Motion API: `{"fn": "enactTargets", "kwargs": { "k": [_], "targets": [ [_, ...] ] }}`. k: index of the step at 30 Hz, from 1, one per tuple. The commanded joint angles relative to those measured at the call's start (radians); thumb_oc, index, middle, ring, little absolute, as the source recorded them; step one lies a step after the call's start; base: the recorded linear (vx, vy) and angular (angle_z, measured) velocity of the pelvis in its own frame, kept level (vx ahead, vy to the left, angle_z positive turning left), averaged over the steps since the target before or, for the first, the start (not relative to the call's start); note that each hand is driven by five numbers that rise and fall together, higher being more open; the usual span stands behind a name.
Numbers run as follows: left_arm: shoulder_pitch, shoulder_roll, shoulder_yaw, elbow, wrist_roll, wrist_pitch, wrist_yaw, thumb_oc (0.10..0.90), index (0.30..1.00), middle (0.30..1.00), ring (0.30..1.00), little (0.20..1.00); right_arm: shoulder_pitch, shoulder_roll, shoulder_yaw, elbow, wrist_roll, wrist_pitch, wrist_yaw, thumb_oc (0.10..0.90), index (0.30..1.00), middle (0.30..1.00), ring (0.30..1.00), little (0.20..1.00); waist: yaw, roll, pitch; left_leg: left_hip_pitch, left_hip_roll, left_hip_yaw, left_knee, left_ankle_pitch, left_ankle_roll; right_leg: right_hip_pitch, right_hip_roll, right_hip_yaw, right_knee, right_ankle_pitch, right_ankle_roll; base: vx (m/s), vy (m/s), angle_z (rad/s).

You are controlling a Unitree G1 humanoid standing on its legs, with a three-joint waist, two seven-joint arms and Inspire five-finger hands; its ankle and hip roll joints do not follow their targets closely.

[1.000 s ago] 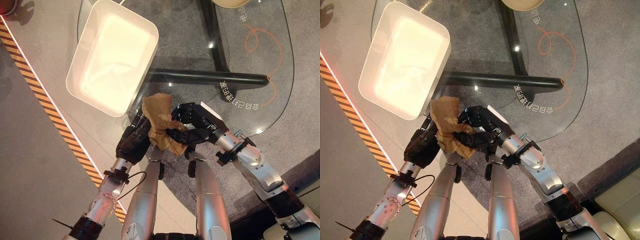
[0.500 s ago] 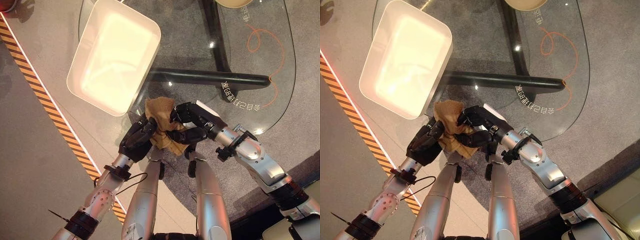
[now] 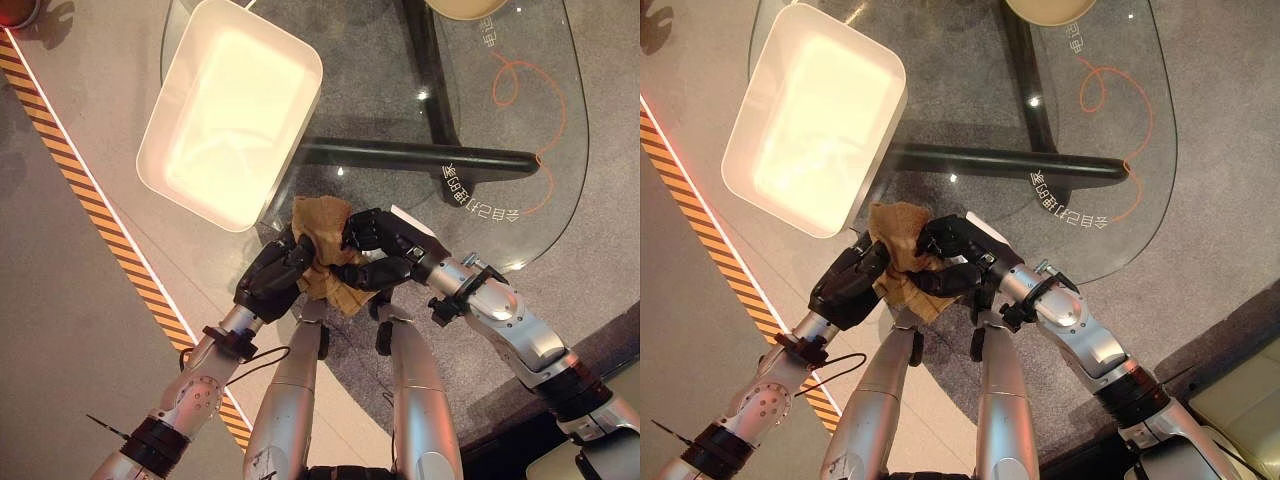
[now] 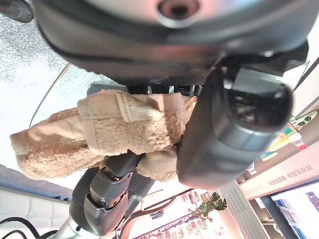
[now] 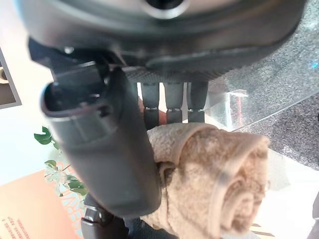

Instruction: Wipe the table with a cloth and put it in the basket.

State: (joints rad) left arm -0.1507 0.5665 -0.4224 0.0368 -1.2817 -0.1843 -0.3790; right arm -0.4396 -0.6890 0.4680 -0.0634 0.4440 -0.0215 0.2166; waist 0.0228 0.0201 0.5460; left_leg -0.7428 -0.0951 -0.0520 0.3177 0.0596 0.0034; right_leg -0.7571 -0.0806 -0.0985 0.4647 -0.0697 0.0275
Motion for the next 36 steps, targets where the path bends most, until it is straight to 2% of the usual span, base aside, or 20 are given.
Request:
{"fn": "enactTargets", "kwargs": {
  "k": [1,6,9,13,17,25,31,36],
  "targets": [
    [-0.065,-0.050,-0.079,-0.209,0.099,-0.027,-0.131,0.800,0.900,0.900,0.900,0.900,-0.068,0.092,0.144,-0.182,0.065,-0.074,0.166,0.100,0.300,0.300,0.300,0.200,0.014,0.008,-0.026,0.014,-0.038,0.058,0.041,-0.070,0.065,0.025,0.062,0.047,-0.137,0.117,0.038,0.00,0.000,0.00],
    [-0.078,-0.047,-0.093,-0.208,0.128,-0.017,-0.146,0.800,0.900,0.900,0.900,0.900,-0.073,0.097,0.140,-0.167,0.072,-0.091,0.118,0.100,0.300,0.300,0.300,0.200,0.013,0.008,-0.026,0.015,-0.037,0.058,0.039,-0.070,0.065,0.025,0.063,0.046,-0.138,0.118,0.038,0.00,0.000,0.00],
    [-0.076,-0.044,-0.090,-0.205,0.132,-0.017,-0.144,0.800,0.900,0.900,0.900,0.900,-0.058,0.108,0.107,-0.148,0.153,-0.161,0.030,0.100,0.300,0.300,0.300,0.200,0.011,0.009,-0.026,0.024,-0.035,0.061,0.036,-0.070,0.065,0.030,0.062,0.047,-0.138,0.118,0.039,0.00,0.000,0.00],
    [-0.073,-0.048,-0.075,-0.189,0.127,-0.025,-0.147,0.800,0.900,0.900,0.900,0.900,-0.032,0.135,0.039,-0.137,0.208,-0.240,-0.019,0.100,0.300,0.300,0.300,0.200,0.003,0.007,-0.026,0.029,-0.036,0.062,0.036,-0.075,0.066,0.036,0.063,0.048,-0.140,0.116,0.041,0.00,0.000,0.00],
    [-0.059,-0.060,-0.059,-0.189,0.132,-0.025,-0.154,0.800,0.900,0.900,0.900,0.900,-0.004,0.158,-0.011,-0.144,0.225,-0.275,-0.048,0.100,0.300,0.300,0.300,0.200,-0.004,0.009,-0.026,0.032,-0.033,0.065,0.035,-0.077,0.067,0.036,0.063,0.051,-0.138,0.115,0.041,0.00,0.000,0.00],
    [-0.018,-0.091,-0.023,-0.177,0.153,-0.037,-0.188,0.800,0.900,0.900,0.900,0.900,0.078,0.217,-0.104,-0.151,0.314,-0.348,-0.063,0.100,0.300,0.300,0.300,0.200,-0.016,0.010,-0.026,0.037,-0.028,0.074,0.028,-0.082,0.070,0.037,0.066,0.060,-0.141,0.114,0.042,0.00,0.001,-0.01],
    [-0.010,-0.096,-0.016,-0.180,0.162,-0.043,-0.188,0.800,0.900,0.900,0.900,0.900,0.102,0.230,-0.115,-0.147,0.315,-0.367,-0.071,0.100,0.300,0.300,0.300,0.200,-0.020,0.011,-0.026,0.036,-0.026,0.077,0.021,-0.080,0.070,0.034,0.067,0.061,-0.143,0.115,0.041,0.00,0.007,-0.05],
    [-0.009,-0.100,-0.015,-0.171,0.166,-0.049,-0.188,0.800,0.900,0.900,0.900,0.900,0.106,0.251,-0.129,-0.141,0.405,-0.406,-0.072,0.100,0.300,0.300,0.300,0.200,-0.020,0.009,-0.026,0.036,-0.023,0.079,0.018,-0.080,0.069,0.037,0.067,0.060,-0.146,0.113,0.041,0.00,0.000,0.00]
  ]
}}
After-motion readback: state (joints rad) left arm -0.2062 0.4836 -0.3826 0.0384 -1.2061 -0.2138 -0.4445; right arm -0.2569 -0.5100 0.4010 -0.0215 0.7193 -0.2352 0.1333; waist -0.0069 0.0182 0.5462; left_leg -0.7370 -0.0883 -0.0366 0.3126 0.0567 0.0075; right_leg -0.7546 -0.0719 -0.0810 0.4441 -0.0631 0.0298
